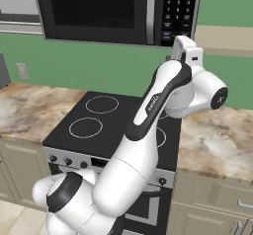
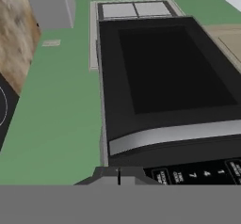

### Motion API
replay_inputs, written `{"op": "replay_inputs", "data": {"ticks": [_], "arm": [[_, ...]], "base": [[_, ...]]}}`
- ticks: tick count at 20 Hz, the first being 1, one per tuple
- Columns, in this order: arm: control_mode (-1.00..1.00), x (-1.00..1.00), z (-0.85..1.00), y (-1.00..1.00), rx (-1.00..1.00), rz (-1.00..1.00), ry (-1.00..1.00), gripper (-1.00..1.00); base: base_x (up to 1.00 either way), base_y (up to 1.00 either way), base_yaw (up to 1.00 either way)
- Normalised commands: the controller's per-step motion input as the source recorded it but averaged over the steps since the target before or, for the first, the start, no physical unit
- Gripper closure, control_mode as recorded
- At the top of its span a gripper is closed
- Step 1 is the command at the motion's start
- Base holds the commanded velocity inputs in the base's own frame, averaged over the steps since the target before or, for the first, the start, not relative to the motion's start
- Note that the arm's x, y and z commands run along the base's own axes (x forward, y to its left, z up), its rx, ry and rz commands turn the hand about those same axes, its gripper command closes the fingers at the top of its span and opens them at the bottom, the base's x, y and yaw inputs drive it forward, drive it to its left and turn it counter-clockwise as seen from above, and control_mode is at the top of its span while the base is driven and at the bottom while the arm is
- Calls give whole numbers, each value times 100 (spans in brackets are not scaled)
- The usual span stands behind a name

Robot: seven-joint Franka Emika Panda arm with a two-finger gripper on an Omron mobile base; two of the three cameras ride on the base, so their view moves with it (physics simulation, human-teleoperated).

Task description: Transport the fish from the fridge to the microwave and turn on the microwave.

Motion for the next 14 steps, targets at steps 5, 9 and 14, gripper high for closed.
{"op": "replay_inputs", "data": {"ticks": [5, 9, 14], "arm": [[-100, 5, 2, 10, 1, -3, 0, 100], [-100, 13, 0, 23, 0, -5, 0, 100], [-100, 13, 0, 15, 3, -6, 0, 100]], "base": [[0, 0, 0], [0, 0, 0], [0, 0, 0]]}}
